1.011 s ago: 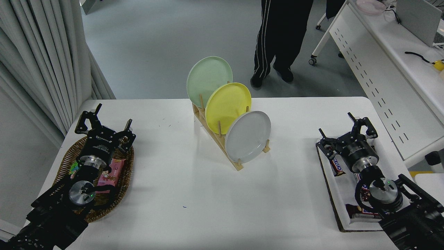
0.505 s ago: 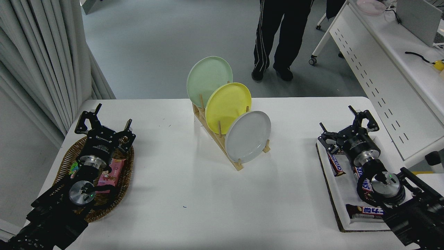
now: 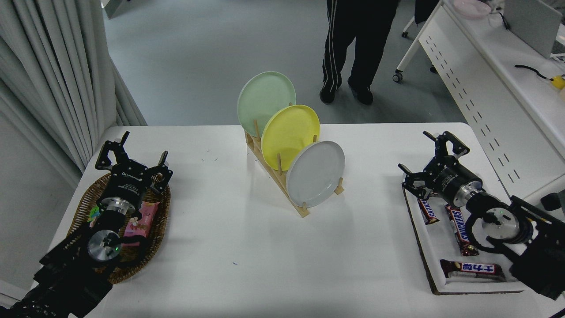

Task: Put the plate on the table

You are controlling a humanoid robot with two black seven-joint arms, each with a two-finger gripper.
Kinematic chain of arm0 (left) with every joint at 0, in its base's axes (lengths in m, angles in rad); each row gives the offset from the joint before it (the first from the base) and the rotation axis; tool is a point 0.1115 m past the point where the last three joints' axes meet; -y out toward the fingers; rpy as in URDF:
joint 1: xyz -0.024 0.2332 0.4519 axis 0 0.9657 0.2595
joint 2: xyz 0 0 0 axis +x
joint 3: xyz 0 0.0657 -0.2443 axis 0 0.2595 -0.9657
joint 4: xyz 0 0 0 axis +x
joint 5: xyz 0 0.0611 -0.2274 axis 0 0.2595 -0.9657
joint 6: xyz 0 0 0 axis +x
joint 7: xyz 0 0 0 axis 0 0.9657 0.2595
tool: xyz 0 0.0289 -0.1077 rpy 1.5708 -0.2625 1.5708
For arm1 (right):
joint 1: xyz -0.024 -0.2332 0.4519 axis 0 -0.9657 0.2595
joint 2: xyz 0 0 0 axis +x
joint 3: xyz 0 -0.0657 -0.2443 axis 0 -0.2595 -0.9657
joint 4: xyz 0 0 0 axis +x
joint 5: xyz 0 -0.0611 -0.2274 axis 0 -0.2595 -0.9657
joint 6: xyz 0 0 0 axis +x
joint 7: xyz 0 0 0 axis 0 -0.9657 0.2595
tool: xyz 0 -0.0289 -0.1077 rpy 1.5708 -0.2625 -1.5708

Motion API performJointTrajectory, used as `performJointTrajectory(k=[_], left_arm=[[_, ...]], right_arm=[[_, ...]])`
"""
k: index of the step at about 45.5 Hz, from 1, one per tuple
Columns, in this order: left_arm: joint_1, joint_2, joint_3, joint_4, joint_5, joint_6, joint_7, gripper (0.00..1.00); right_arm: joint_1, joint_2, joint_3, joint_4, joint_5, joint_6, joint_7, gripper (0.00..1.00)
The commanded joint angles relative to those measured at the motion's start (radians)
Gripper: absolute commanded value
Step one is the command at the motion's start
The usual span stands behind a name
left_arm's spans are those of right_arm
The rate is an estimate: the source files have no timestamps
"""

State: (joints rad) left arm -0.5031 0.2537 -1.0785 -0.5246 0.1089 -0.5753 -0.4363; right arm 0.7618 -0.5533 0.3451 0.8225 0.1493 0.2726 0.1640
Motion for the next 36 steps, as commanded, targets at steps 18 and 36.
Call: performJointTrajectory(k=[18,36], left_arm=[[0.0,-0.001,0.0,0.0,0.0,0.0,-0.001,1.0],[0.0,0.001,0.0,0.0,0.0,0.0,-0.001,1.0]], right_arm=[[0.401,-0.324,-0.713,0.217,-0.005,0.043,-0.001,1.0],[0.499,-0.37,-0.85,0.27,-0.013,0.235,-0.006,1.0]])
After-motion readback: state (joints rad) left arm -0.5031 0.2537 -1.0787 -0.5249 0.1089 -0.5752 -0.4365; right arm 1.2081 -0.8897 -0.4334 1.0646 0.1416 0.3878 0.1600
